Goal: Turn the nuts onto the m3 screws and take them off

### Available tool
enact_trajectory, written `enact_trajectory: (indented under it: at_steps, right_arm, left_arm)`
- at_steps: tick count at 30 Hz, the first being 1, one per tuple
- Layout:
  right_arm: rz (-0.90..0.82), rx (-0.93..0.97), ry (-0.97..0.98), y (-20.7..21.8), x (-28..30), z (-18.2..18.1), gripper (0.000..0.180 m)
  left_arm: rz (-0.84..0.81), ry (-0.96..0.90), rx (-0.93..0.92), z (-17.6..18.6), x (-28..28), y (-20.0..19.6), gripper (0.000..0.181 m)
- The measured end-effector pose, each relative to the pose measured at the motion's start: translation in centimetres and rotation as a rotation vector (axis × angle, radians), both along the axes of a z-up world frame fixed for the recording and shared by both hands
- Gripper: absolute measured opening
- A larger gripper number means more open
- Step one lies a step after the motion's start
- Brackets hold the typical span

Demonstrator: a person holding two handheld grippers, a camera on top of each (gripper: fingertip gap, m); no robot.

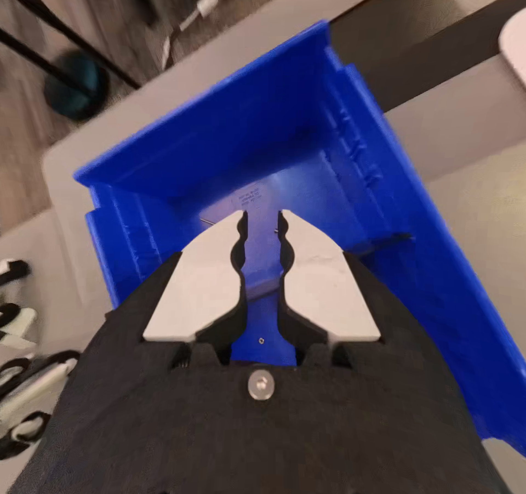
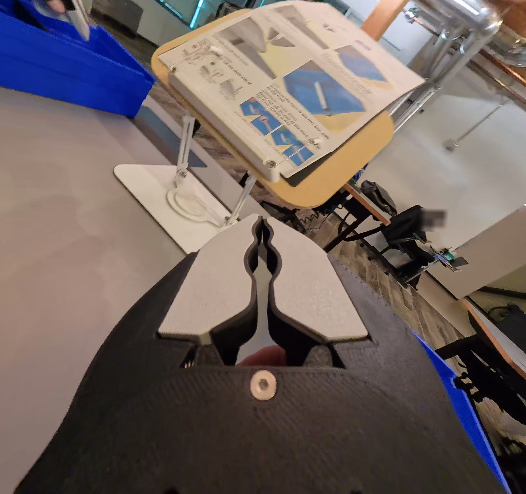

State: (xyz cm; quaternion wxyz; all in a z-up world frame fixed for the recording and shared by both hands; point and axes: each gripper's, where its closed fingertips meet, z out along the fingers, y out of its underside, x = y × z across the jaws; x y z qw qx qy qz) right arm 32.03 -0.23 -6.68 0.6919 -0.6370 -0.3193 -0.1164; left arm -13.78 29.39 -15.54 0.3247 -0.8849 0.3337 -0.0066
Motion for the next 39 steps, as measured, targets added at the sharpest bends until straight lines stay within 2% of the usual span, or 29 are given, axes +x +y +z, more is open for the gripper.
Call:
enact_trajectory:
  at_steps: [1, 9, 15, 21, 24, 25, 31, 39]
  right_arm:
    - [0.010, -0.015, -0.006, 0.1, -0.3, -0.6, 0.000]
    - [0.071, -0.093, -0.014, 0.3, -1.6, -3.3, 0.000]
    - [0.094, -0.122, -0.006, 0.3, -2.0, -4.1, 0.000]
    - [0.102, -0.131, 0.017, 0.2, -1.9, -4.2, 0.000]
    - [0.104, -0.136, 0.026, 0.2, -1.8, -4.1, 0.000]
    - [0.103, -0.136, 0.027, 0.2, -1.8, -4.1, 0.000]
    - [0.102, -0.131, 0.033, 0.0, -1.5, -3.8, 0.000]
    - [0.102, -0.149, 0.045, 0.3, -1.2, -4.2, 0.000]
  left_arm:
    - [0.029, 0.011, -0.038, -0.9, -0.4, 0.9, 0.018]
    - [0.216, 0.187, -0.301, -6.2, -4.3, 3.8, 0.032]
    - [0.293, 0.225, -0.402, -7.8, -5.5, 4.6, 0.035]
    - [0.327, 0.219, -0.522, -9.1, -6.0, 4.0, 0.027]
    - [0.297, 0.203, -0.583, -9.4, -5.3, 3.4, 0.008]
    - [0.293, 0.201, -0.589, -9.4, -5.2, 3.5, 0.003]
    - [0.278, 0.222, -0.565, -9.4, -5.2, 3.8, 0.003]
    - [0.142, 0.189, -0.458, -7.9, -3.1, 5.1, 0.003]
